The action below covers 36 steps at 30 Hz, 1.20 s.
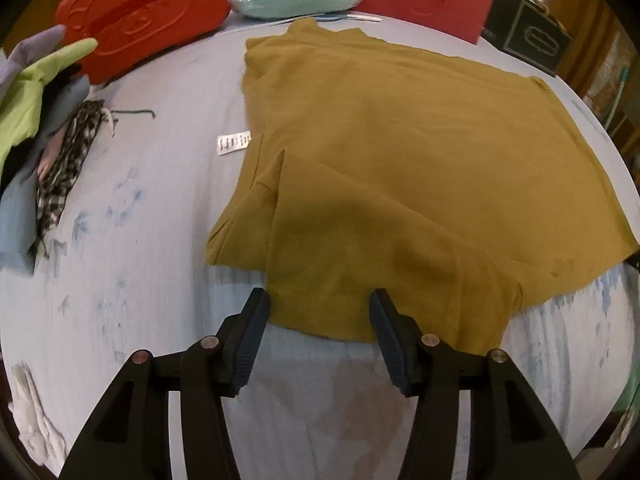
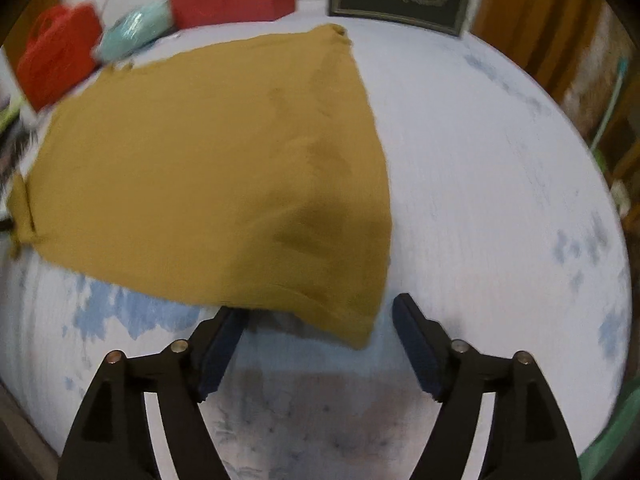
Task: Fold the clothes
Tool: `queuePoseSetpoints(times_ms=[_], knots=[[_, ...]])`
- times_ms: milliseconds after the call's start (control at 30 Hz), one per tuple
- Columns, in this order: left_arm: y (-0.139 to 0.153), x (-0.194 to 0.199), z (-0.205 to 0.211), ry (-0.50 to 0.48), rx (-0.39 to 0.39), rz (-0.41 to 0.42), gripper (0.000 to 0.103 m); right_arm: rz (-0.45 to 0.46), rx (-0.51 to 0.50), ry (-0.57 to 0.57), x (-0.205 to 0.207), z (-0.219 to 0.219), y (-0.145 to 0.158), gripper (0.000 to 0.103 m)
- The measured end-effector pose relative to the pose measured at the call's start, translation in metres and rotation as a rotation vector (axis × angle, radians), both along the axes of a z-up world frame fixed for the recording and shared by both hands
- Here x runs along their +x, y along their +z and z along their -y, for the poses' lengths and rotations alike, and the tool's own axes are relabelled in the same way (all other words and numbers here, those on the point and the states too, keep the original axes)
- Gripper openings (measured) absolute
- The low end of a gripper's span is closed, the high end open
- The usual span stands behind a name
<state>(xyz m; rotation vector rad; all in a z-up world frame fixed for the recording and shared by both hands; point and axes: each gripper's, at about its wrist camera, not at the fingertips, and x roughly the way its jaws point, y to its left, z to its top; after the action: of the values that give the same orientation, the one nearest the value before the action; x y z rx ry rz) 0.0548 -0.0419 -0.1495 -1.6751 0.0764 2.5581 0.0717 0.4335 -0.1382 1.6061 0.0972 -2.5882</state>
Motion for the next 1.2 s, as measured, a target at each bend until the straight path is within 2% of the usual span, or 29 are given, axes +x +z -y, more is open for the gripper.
queuePoseSetpoints(times_ms=[33, 67, 100, 133, 167, 200, 233, 267, 367, 500, 567, 600, 667, 700, 733, 767, 800, 833, 900, 1000, 1100, 1200], knots=[[0.0, 0.0, -0.001, 0.005, 0.001, 0.004, 0.051, -0.008, 0.001, -0.005, 0.001, 0.0, 0.0, 0.074], [0.001, 0.001, -0.001, 0.01, 0.002, 0.008, 0.044, -0.016, 0.003, -0.011, 0.001, 0.0, 0.0, 0.074], [0.001, 0.001, -0.002, 0.015, 0.002, 0.012, 0.024, -0.024, 0.005, -0.016, 0.002, 0.0, 0.001, 0.067], [0.002, 0.002, -0.003, 0.015, -0.005, 0.016, 0.014, -0.036, 0.007, -0.019, 0.002, 0.001, 0.002, 0.05], [0.006, 0.006, -0.005, 0.015, -0.011, 0.012, 0.009, -0.049, 0.02, -0.025, 0.003, 0.002, 0.004, 0.04], [0.01, 0.01, -0.007, 0.015, -0.016, 0.007, 0.008, -0.055, 0.024, -0.028, 0.003, 0.002, 0.006, 0.03], [0.014, 0.013, -0.008, 0.014, -0.022, 0.002, 0.008, -0.06, 0.025, -0.028, 0.004, 0.002, 0.007, 0.016], [0.026, 0.02, -0.01, 0.001, 0.003, -0.005, 0.008, -0.064, 0.025, -0.028, 0.004, 0.002, 0.009, 0.011], [0.072, 0.036, -0.008, -0.043, 0.119, -0.036, 0.008, -0.102, -0.022, -0.05, 0.007, -0.005, 0.027, 0.009], [0.118, 0.021, 0.01, -0.021, 0.28, -0.05, 0.008, -0.128, -0.025, 0.005, -0.008, -0.006, 0.068, 0.009], [0.132, -0.008, 0.016, -0.001, 0.306, -0.059, 0.008, -0.1, 0.009, 0.076, -0.031, 0.0, 0.084, 0.009], [0.131, -0.028, 0.015, 0.021, 0.283, -0.06, 0.008, -0.08, 0.035, 0.115, -0.046, 0.004, 0.09, 0.009], [0.129, -0.069, 0.012, 0.067, 0.234, -0.062, 0.01, -0.031, 0.074, 0.178, -0.08, 0.008, 0.099, 0.009], [0.124, -0.086, 0.015, 0.094, 0.209, -0.053, 0.014, -0.017, 0.081, 0.177, -0.101, 0.009, 0.1, 0.009], [0.117, -0.102, 0.019, 0.127, 0.18, -0.035, 0.019, -0.008, 0.086, 0.17, -0.121, 0.009, 0.101, 0.018], [0.113, -0.109, 0.022, 0.145, 0.168, -0.032, 0.034, 0.003, 0.09, 0.155, -0.139, 0.007, 0.1, 0.026], [0.109, -0.115, 0.025, 0.162, 0.157, -0.03, 0.041, 0.014, 0.103, 0.119, -0.157, 0.004, 0.097, 0.047], [0.105, -0.121, 0.028, 0.179, 0.146, -0.028, 0.041, 0.012, 0.107, 0.089, -0.167, 0.001, 0.095, 0.058], [0.098, -0.123, 0.033, 0.19, 0.123, -0.027, 0.045, -0.008, 0.058, 0.05, -0.173, -0.006, 0.096, 0.058], [0.088, -0.101, 0.039, 0.171, 0.082, -0.019, 0.048, -0.036, -0.045, 0.002, -0.161, -0.019, 0.095, 0.073], [0.068, -0.082, 0.041, 0.164, 0.024, 0.01, 0.048, -0.013, -0.095, -0.047, -0.144, -0.033, 0.077, 0.074], [0.057, -0.068, 0.038, 0.143, -0.002, 0.022, 0.048, 0.016, -0.14, -0.107, -0.127, -0.047, 0.057, 0.075]])
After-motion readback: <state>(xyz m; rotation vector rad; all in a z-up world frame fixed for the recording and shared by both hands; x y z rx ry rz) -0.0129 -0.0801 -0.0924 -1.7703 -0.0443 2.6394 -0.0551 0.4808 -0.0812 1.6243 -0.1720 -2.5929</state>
